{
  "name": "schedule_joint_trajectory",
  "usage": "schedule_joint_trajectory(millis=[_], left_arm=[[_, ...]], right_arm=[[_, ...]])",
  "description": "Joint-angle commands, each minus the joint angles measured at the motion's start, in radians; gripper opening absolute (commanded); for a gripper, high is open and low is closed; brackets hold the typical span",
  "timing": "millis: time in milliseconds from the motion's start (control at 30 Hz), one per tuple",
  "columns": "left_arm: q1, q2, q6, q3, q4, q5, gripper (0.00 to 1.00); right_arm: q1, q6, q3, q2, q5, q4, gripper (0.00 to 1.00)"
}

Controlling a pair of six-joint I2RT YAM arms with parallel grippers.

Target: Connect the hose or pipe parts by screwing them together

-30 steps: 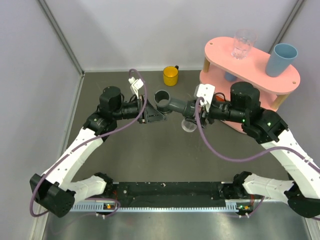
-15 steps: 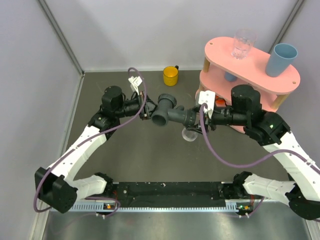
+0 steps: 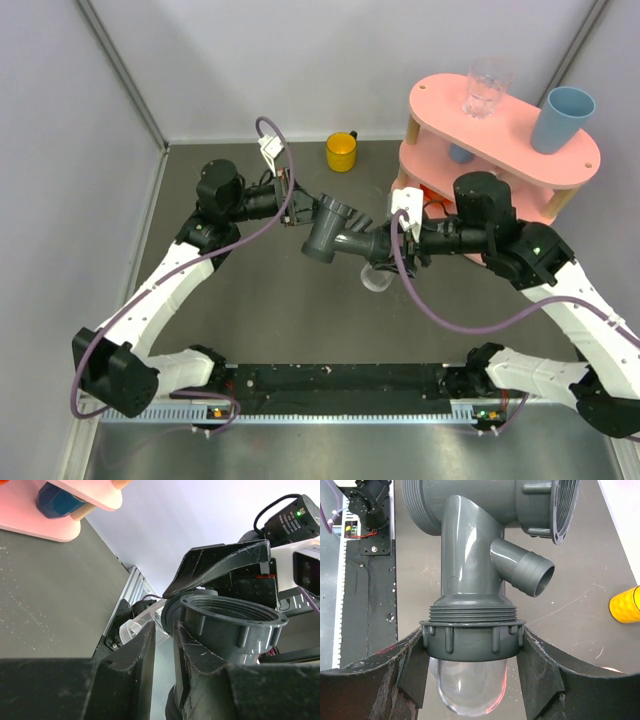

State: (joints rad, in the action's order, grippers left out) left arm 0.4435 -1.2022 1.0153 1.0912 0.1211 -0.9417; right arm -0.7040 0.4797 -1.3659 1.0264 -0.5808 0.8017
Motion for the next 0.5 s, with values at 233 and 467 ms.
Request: schedule_joint_trajectory(millis=[233, 467], left_arm=[[0.009, 0.056, -0.049, 0.025, 0.033, -0.077, 0.34], [0.008, 0.016, -0.015, 0.062, -0.021, -0.011, 0.37]], right_arm=[[0.005, 0.010, -0.042, 0.037, 0.004, -0.022, 0.00], [0.005, 0.023, -0.033, 0.023, -0.048, 0.007, 0.00]])
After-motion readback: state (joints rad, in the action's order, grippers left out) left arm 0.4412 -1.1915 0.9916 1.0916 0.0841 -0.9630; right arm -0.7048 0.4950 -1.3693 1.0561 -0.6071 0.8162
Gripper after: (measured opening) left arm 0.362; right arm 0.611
